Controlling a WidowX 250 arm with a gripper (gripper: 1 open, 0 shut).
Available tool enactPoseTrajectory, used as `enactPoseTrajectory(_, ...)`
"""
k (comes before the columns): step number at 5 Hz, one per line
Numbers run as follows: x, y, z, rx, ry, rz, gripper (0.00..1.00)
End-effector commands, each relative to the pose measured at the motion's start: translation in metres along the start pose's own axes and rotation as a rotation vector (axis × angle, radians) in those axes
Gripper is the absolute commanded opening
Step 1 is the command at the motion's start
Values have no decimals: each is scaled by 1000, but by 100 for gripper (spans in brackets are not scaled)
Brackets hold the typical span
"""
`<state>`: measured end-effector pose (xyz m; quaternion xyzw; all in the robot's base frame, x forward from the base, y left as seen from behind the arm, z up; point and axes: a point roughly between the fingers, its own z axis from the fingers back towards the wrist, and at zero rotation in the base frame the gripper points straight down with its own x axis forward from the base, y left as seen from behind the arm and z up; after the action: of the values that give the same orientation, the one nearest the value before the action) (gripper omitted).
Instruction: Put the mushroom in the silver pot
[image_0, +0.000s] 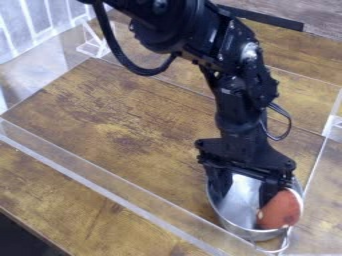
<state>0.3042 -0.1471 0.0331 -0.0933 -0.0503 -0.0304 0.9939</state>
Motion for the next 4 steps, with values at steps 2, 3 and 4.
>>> enactPoseTrajectory(2, -1, 11, 0, 47, 27, -43, 100)
enactPoseTrajectory(3, 1, 13, 1, 60, 30, -56, 100)
enactPoseTrajectory(4, -2, 3, 4, 78, 12, 45, 100)
